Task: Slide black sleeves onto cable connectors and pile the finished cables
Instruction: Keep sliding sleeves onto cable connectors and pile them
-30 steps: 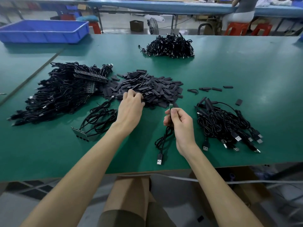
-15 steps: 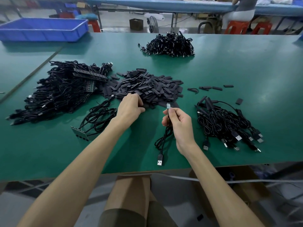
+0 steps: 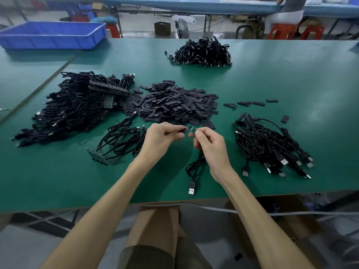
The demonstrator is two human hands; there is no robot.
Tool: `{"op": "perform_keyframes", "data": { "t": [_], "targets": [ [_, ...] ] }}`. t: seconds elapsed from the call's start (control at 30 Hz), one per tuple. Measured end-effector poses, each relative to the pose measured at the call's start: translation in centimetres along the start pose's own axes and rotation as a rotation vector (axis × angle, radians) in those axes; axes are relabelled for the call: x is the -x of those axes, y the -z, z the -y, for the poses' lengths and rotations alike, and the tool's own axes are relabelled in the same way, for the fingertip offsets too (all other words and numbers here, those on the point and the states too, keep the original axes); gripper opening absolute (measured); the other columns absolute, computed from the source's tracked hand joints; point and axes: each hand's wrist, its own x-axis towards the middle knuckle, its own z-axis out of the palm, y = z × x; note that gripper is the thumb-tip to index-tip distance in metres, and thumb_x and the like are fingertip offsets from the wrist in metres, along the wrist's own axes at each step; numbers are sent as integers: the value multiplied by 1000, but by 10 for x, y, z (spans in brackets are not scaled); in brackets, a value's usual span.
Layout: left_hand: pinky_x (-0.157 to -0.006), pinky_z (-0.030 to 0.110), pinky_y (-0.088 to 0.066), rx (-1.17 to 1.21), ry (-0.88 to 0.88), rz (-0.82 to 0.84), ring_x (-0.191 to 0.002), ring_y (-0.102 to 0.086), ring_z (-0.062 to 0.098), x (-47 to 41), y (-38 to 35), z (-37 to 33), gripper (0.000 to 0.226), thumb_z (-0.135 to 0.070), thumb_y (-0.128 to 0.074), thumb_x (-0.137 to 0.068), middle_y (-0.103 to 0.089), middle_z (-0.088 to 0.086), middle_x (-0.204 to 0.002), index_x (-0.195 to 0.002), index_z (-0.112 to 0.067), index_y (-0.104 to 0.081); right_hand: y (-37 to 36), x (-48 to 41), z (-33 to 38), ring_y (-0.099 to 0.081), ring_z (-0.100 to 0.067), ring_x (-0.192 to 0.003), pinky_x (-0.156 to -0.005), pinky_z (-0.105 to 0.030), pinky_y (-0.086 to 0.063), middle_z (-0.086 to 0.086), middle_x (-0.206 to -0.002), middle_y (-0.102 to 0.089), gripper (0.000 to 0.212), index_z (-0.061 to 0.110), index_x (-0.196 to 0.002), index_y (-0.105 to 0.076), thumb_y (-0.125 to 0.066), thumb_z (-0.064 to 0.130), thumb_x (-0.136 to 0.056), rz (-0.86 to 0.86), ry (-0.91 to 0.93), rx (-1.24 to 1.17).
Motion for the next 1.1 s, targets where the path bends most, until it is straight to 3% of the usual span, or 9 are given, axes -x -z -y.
{"op": "perform_keyframes", "data": {
  "t": [0.23,0.63,0.77,0.93,1.1],
  "targets": [
    [-62,20,-51,53,-58,-75,-70,-64,-1,10,-4,8,27,-2,-73,-90,-72,-3,-89,-99,-28,-77,0,1,1,-48,-11,-64,-64,-23,-41,7,-61,-53,23,15,-87,-76,-60,19,-103,23,5,19],
    [-66,37,-54,-109,-171,-163,-70,-60,10,10,-6,14,19,-10,-74,-91,-69,-9,-93,-104,-22,-80,-1,2,2,-47,-8,-60,-63,-19,-43,5,-60,-53,24,14,-86,-77,-59,17,-102,3,2,4],
    [-67,33,-54,-180,-222,-167,-71,-60,5,12,-7,10,18,-9,-74,-91,-68,-6,-94,-106,-16,-80,0,3,1,-47,-7,-59,-61,-18,-42,9,-57,-52,23,14,-86,-77,-60,18,-102,15,5,16],
    [-71,13,-44,-281,-296,-173,-81,-60,7,15,-6,5,18,-6,-72,-92,-65,-3,-98,-108,-11,-79,0,3,-1,-46,-9,-58,-60,-22,-41,6,-57,-51,24,19,-84,-77,-62,19,-101,25,16,37],
    [-82,15,-47,-368,-376,-172,-91,-60,10,19,-7,3,17,-5,-69,-95,-62,1,-102,-108,-9,-78,1,3,-2,-47,-8,-58,-62,-23,-43,7,-57,-53,23,19,-84,-79,-63,20,-100,54,22,85]
  ]
}}
